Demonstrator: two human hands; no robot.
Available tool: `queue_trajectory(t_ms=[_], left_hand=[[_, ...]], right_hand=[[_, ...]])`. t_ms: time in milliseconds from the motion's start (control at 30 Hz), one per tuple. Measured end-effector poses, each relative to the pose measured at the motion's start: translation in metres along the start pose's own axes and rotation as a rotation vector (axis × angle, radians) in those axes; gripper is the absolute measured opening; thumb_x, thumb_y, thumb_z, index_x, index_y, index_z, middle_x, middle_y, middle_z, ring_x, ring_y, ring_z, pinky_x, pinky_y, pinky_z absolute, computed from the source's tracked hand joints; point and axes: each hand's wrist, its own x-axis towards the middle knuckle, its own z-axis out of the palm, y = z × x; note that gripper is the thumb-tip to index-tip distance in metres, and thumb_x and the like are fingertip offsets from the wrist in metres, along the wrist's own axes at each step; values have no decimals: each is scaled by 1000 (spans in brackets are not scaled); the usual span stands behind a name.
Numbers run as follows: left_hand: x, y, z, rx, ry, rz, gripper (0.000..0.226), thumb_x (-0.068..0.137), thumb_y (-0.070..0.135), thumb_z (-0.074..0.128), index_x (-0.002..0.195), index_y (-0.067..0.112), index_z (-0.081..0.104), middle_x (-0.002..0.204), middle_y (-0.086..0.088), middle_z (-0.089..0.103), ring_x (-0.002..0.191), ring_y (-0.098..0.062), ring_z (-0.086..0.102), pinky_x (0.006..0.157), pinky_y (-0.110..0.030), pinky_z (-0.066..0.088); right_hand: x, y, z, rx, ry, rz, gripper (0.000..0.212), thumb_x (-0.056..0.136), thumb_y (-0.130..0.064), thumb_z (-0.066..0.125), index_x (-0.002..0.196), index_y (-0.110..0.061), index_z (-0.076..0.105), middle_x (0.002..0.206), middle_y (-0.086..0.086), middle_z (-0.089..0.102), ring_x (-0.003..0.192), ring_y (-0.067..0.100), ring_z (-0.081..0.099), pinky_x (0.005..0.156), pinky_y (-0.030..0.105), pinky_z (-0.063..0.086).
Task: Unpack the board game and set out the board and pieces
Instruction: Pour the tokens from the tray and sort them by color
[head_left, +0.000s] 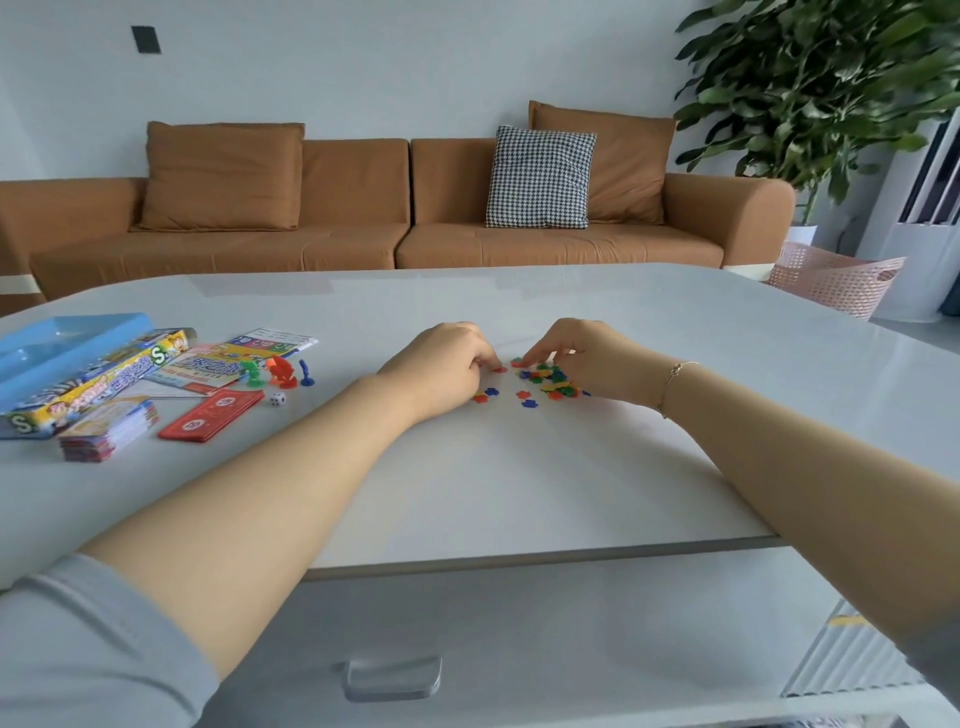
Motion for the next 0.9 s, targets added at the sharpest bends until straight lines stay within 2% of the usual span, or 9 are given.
queue_trajectory(t_ms=[133, 233, 367, 467, 567, 667, 733, 900], left_hand=[[-1, -1, 4, -34, 49, -49, 46, 89, -5, 33, 120, 9, 64, 122, -5, 57, 118, -21, 49, 100, -26, 38], [0, 3, 8, -73, 28, -23, 53, 89, -6, 31, 124, 18, 62, 122, -4, 56, 118, -19, 48, 101, -27, 37], [1, 4, 8, -70, -8, 1, 56, 86, -8, 31, 121, 19, 64, 119, -4, 56, 116, -20, 47, 100, -30, 38], [-3, 1, 1, -149, 40, -6, 56, 88, -8, 28, 121, 19, 64, 120, -2, 55, 111, -17, 51, 97, -27, 40], [-4, 1, 0, -205, 5, 2, 58, 86, -11, 27, 121, 19, 64, 120, -1, 54, 109, -15, 51, 97, -24, 39], [-1, 4, 3, -185, -114, 12, 62, 84, -12, 29, 121, 22, 64, 125, -2, 53, 119, -15, 44, 103, -21, 32], [0, 5, 3, -171, -123, 0, 60, 84, -11, 29, 121, 21, 64, 126, -3, 53, 121, -17, 43, 105, -23, 31], [-2, 2, 0, -183, -61, -28, 51, 86, -8, 31, 109, 18, 68, 120, -1, 55, 115, -15, 48, 93, -18, 34]], right_hand=[[-2, 13, -5, 86, 69, 41, 49, 84, 9, 35, 100, -18, 72, 109, 0, 62, 102, 17, 56, 95, 33, 48], [-3, 19, -8, 99, 71, 42, 49, 84, 10, 35, 91, -23, 71, 106, -2, 61, 104, 18, 55, 96, 29, 45], [3, 15, -3, 3, 6, 22, 55, 84, 9, 32, 111, -21, 69, 117, 1, 57, 109, 18, 52, 96, 29, 44], [-1, 19, -5, 88, 58, 20, 57, 80, 13, 30, 106, -18, 71, 114, 3, 62, 106, 19, 56, 96, 28, 46], [-10, 29, -7, 117, 65, -2, 54, 78, 15, 32, 95, -17, 72, 114, 3, 64, 109, 21, 56, 102, 35, 43], [-13, 30, -5, 53, 41, -12, 51, 83, 12, 34, 103, -18, 71, 120, 1, 60, 114, 19, 52, 104, 31, 39], [-15, 27, -4, 37, 42, -23, 52, 83, 12, 34, 108, -17, 69, 121, 0, 59, 114, 18, 51, 104, 28, 39], [-20, 27, -6, 80, 93, -35, 56, 77, 15, 32, 101, -17, 71, 111, 0, 61, 107, 20, 55, 100, 32, 43]])
